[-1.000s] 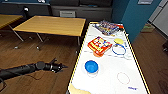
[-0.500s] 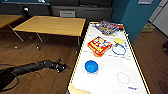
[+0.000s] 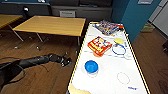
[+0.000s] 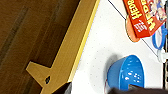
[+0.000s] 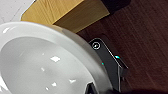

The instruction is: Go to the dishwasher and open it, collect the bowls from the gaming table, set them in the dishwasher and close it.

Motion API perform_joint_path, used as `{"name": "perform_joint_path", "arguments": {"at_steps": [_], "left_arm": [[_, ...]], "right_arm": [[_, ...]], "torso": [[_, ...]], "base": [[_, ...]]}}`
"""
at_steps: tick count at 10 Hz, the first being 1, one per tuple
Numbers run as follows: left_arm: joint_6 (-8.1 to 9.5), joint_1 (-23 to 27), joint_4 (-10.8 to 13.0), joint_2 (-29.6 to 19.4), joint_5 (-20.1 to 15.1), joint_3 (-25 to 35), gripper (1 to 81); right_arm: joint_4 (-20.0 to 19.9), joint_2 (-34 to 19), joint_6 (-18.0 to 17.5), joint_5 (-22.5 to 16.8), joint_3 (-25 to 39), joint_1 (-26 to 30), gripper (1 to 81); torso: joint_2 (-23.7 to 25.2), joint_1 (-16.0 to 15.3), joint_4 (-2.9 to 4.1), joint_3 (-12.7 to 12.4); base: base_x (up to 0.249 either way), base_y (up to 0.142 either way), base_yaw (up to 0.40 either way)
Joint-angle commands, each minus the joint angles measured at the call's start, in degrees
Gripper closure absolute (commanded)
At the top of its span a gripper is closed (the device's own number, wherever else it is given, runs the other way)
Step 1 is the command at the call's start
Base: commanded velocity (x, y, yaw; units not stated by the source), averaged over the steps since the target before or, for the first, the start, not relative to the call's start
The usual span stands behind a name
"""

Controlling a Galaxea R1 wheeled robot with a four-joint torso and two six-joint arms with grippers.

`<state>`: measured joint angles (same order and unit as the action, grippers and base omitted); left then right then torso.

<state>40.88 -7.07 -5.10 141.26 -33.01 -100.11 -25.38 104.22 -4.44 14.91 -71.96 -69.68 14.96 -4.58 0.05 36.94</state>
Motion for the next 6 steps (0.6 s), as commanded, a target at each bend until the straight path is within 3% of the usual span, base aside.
{"name": "perform_joint_path", "arguments": {"at_steps": [1, 4, 6], "left_arm": [[1.14, 10.35, 0.0, 0.69, -2.23, 0.35, 1.0], [2.81, 10.36, 0.61, 6.75, -2.23, -1.76, 1.0], [2.81, 9.75, 0.79, 8.86, -2.23, -2.9, 1.0]], "right_arm": [[1.39, -4.34, 0.31, -3.83, 1.48, 2.91, 81.1], [1.39, -4.43, 0.31, -3.83, 1.66, 2.92, 81.1], [1.39, -4.16, 0.22, -3.83, 1.57, 2.92, 81.1]], "torso": [[0.0, 0.0, 0.0, 0.0], [-0.05, 0.0, 0.0, 0.0], [-0.05, 0.0, 0.0, 0.0]], "base": [[0.0, 0.0, 0.0], [0.0, 0.0, 0.0], [0.0, 0.0, 0.0]]}}
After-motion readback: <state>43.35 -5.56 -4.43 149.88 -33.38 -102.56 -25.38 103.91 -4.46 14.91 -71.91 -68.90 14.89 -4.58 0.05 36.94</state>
